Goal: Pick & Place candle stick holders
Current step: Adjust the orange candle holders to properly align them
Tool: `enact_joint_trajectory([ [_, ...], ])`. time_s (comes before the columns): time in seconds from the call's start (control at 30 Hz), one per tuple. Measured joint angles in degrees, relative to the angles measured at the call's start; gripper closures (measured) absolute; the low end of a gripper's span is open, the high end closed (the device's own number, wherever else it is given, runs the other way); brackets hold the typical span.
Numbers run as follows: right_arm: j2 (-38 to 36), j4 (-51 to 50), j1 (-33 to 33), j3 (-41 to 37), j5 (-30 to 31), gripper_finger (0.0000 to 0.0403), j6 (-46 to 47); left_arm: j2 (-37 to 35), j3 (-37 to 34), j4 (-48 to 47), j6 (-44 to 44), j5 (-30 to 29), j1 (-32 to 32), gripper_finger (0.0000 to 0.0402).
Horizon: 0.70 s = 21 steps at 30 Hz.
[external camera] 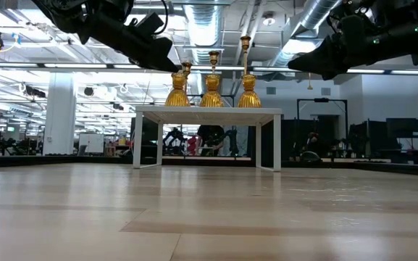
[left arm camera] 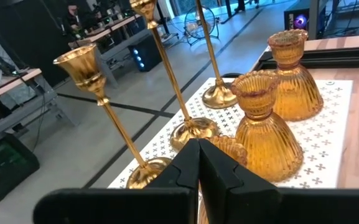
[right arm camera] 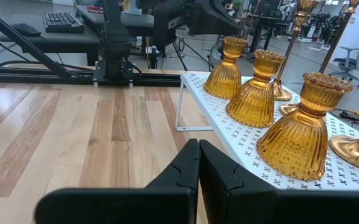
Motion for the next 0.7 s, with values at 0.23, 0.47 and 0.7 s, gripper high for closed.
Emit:
enact_joint_trajectory([
  [0.23,0.0,0.0,0.0,0.0,0.0,0.0403,0.0,0.0,0.0,-0.9,-1.0,0.0,0.0,0.0397],
  [0.47,0.0,0.0,0.0,0.0,0.0,0.0403,0.0,0.0,0.0,-1.1,-1.0,0.0,0.0,0.0396],
  [0.7,0.0,0.0,0.0,0.0,0.0,0.0403,0.0,0.0,0.0,-1.3,-1.0,0.0,0.0,0.0396],
])
